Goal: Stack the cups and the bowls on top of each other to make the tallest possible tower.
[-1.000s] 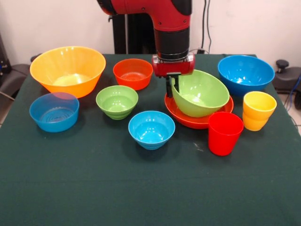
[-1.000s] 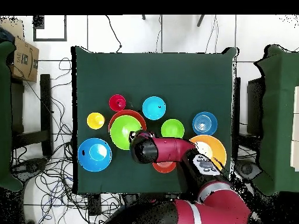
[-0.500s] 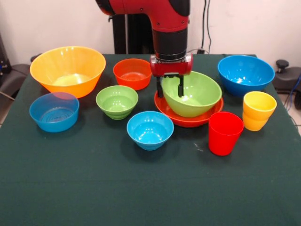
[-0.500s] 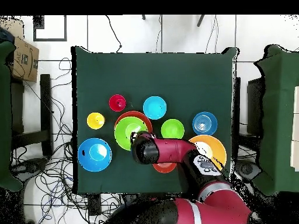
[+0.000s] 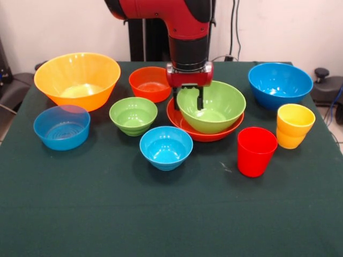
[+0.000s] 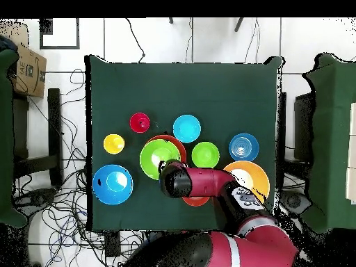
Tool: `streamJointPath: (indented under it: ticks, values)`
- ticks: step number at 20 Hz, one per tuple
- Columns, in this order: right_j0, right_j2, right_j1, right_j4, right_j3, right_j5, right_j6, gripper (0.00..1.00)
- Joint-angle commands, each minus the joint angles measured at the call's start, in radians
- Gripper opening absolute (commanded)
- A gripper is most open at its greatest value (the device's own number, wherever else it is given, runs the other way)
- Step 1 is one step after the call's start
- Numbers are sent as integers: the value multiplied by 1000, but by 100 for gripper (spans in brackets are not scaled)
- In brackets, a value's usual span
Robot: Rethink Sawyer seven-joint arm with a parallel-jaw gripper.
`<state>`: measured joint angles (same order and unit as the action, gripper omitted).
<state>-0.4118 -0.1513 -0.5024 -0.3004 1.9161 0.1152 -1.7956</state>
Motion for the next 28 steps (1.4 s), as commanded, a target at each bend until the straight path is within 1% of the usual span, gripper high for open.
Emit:
streamJointPath:
  ticks: [1,7,16,18,21,23,28]
  values:
    - [13,-3,22,-9,-77,-35,-106,100]
    - [16,-5,-30,-1,-41,-8,-108,100]
    - [19,-6,-63,9,-31,34,-102,100]
    - [26,-4,-85,16,-21,50,-105,100]
    - [35,-3,-146,33,-3,108,-102,100]
    - [37,-5,-173,41,2,139,-97,100]
    - [40,-18,-201,55,12,171,-98,100]
